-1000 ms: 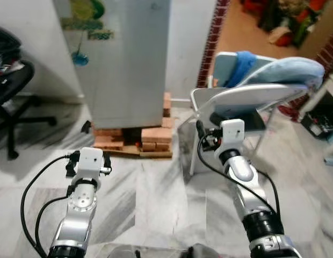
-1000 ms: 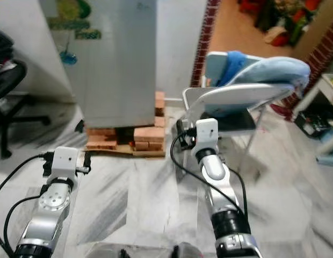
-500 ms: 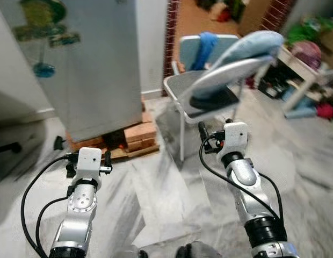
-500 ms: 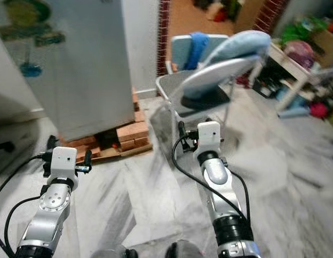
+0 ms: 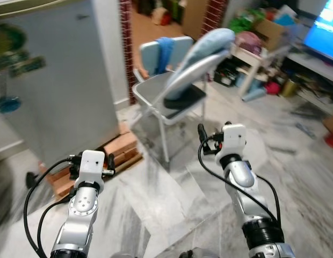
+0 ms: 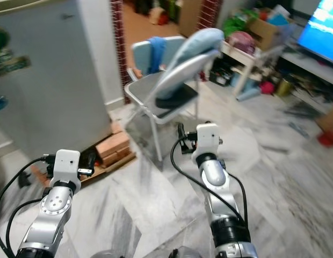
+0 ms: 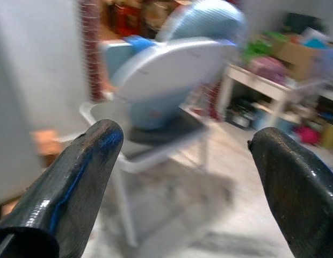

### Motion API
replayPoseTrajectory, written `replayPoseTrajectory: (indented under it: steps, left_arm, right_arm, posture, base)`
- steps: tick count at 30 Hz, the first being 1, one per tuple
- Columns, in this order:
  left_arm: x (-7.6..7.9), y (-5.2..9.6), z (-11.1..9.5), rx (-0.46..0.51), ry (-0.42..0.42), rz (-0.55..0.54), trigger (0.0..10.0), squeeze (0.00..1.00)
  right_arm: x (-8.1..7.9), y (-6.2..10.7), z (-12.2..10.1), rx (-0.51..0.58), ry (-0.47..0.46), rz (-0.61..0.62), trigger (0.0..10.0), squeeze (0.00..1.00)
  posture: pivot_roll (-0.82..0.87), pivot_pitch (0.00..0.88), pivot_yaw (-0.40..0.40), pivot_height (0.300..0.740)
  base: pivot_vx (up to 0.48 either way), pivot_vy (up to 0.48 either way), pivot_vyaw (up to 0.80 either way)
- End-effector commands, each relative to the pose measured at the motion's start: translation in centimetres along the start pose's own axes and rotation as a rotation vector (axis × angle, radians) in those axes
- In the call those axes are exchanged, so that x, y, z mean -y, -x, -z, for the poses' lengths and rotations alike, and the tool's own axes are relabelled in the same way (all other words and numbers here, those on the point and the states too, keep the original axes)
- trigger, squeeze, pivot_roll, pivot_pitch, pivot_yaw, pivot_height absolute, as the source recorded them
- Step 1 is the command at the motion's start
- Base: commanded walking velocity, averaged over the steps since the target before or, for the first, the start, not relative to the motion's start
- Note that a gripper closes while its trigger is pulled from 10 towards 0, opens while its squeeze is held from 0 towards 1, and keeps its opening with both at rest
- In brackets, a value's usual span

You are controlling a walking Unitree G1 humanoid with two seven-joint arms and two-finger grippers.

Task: Restocking fridge

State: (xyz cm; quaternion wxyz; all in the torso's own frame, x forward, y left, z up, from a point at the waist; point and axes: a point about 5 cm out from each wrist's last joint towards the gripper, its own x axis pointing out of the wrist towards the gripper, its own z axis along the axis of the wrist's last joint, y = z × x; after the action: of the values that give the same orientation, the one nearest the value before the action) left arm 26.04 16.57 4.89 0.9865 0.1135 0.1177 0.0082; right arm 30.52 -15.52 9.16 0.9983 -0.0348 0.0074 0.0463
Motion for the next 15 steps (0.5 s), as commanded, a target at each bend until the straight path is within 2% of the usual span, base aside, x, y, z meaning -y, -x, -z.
replayPoseTrajectory:
  steps: [1, 7, 9, 15]
  left_arm:
    - [0.08, 0.19, -0.02, 0.014, -0.003, 0.025, 10.0, 0.00]
    - [0.04, 0.17, -0.05, 0.016, -0.001, 0.028, 10.0, 0.00]
    - [0.21, 0.23, 0.03, 0.012, -0.001, 0.035, 10.0, 0.00]
    - [0.62, 0.34, 0.08, 0.016, -0.008, 0.059, 10.0, 0.00]
  right_arm:
    - [0.20, -0.04, -0.32, 0.010, -0.011, 0.015, 10.0, 0.00]
    - [0.07, -0.07, -0.40, 0.015, -0.015, 0.014, 10.0, 0.00]
    - [0.04, -0.09, -0.39, 0.015, -0.018, 0.015, 10.0, 0.00]
    - [-0.02, -0.15, -0.39, 0.016, -0.023, 0.017, 10.0, 0.00]
  posture:
    - [0.13, 0.044, 0.006, 0.740]
    - [0.13, 0.043, 0.005, 0.740]
    - [0.14, 0.041, 0.004, 0.740]
    - [0.14, 0.038, 0.003, 0.740]
  base:
    - [0.439, 0.000, -0.80]
    - [0.467, 0.000, -0.80]
    - [0.255, 0.000, -0.80]
    - [0.041, 0.000, -0.80]
